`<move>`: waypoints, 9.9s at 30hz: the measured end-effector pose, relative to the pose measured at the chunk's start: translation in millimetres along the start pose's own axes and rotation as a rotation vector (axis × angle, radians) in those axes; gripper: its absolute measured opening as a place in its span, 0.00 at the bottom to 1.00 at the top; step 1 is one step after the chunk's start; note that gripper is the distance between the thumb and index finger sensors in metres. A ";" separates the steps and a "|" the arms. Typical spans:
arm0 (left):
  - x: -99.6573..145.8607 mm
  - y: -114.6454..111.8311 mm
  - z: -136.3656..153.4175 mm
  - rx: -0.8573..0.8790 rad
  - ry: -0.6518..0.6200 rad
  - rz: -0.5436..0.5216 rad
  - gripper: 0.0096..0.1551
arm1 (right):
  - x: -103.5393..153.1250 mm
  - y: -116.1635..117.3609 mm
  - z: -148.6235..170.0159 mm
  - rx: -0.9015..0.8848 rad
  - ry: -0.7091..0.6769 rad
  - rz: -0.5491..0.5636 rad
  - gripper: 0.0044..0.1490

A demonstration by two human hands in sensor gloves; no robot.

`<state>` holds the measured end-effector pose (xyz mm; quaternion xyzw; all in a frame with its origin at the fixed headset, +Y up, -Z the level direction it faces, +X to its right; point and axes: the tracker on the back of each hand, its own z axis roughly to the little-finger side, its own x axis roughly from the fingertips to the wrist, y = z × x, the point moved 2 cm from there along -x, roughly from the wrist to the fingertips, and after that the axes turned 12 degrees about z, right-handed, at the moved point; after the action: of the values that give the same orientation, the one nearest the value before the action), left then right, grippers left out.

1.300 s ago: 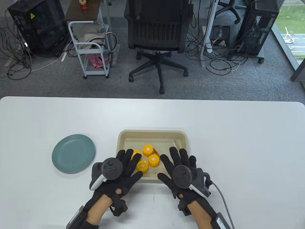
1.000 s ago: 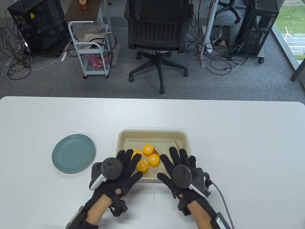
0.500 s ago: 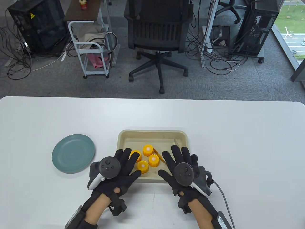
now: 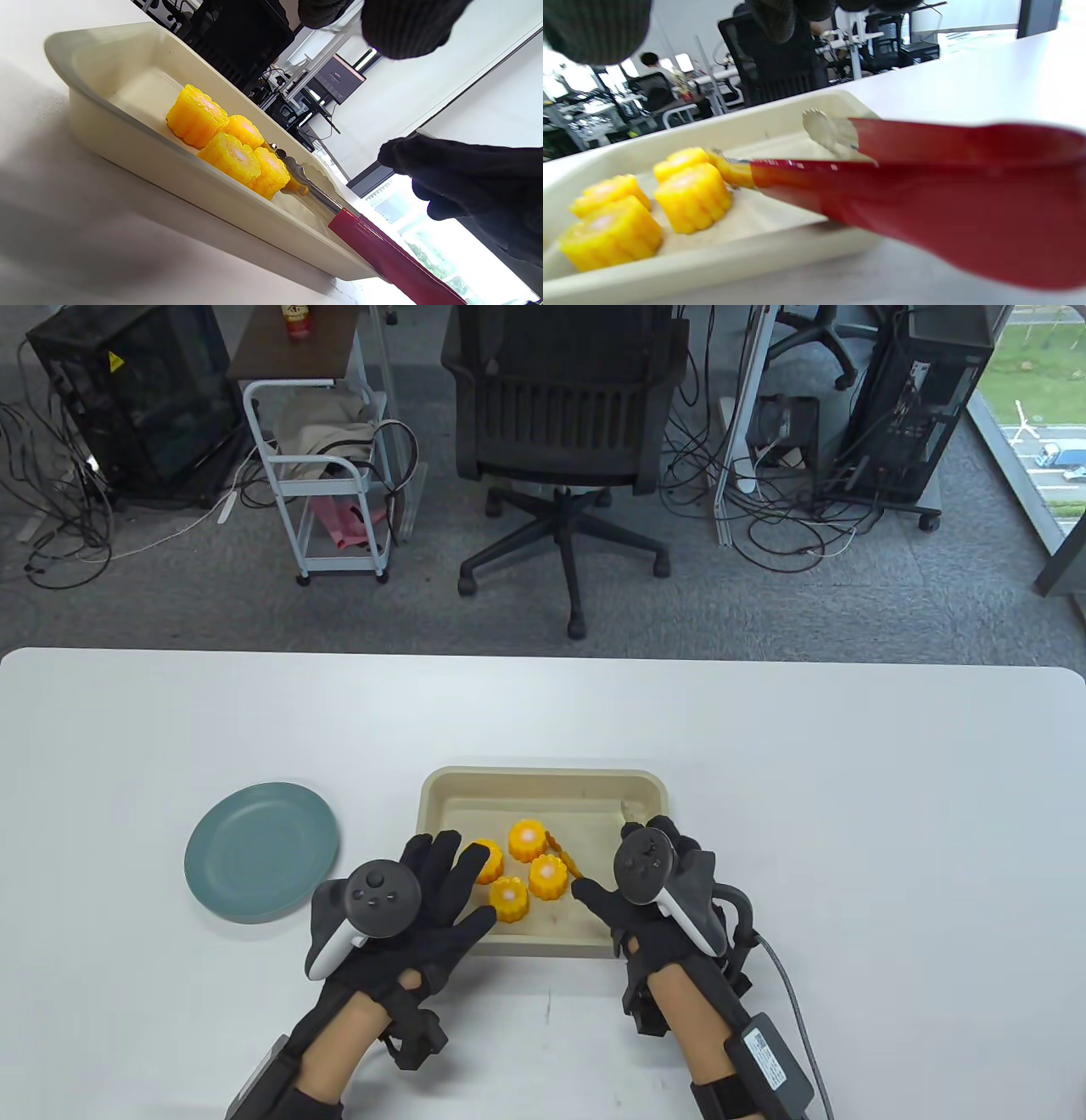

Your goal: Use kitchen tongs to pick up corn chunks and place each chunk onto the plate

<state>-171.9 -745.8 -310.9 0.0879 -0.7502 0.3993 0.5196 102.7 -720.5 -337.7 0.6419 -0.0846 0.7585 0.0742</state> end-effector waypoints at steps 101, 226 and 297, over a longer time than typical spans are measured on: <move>102.7 145.4 194.6 0.595 0.430 -0.614 0.45 | -1.1 -32.2 49.6 -0.708 -0.107 0.322 0.63; 43.5 30.2 103.0 1.343 0.042 -0.347 0.31 | 12.3 20.6 7.2 0.126 -0.147 -0.189 0.52; 39.3 25.4 110.9 1.342 0.101 -0.320 0.32 | -3.5 2.6 -28.3 -0.106 -0.071 -0.047 0.59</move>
<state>-282.0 -794.3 -306.0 0.4814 -0.2936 0.6992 0.4395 75.4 -716.7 -345.8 0.6655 -0.1122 0.7276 0.1227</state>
